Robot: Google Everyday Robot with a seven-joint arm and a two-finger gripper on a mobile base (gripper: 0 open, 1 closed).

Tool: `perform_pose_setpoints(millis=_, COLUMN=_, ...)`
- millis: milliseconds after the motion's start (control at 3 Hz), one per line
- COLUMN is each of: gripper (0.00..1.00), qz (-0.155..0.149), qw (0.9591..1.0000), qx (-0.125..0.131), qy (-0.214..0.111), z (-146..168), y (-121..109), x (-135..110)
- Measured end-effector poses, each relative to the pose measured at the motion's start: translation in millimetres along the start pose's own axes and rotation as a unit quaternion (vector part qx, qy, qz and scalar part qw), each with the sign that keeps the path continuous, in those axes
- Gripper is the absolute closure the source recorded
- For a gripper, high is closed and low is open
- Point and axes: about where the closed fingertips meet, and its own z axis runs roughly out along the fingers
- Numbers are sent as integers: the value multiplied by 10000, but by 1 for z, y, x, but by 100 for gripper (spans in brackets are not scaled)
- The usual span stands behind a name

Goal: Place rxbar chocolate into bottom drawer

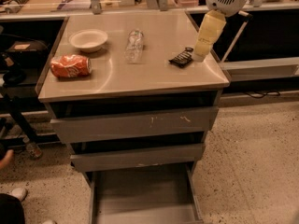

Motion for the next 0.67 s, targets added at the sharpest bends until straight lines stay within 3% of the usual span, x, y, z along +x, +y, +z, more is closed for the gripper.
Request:
perform_pose_setpoints(millis=333, gripper=0, qz=82, qw=10000, qx=-27, qy=-4, z=19, y=-17, x=-32)
perform_pose_setpoints(millis=667, gripper=0, qz=77, qw=9999, qx=57, qy=-113, z=21, y=-23, x=-40)
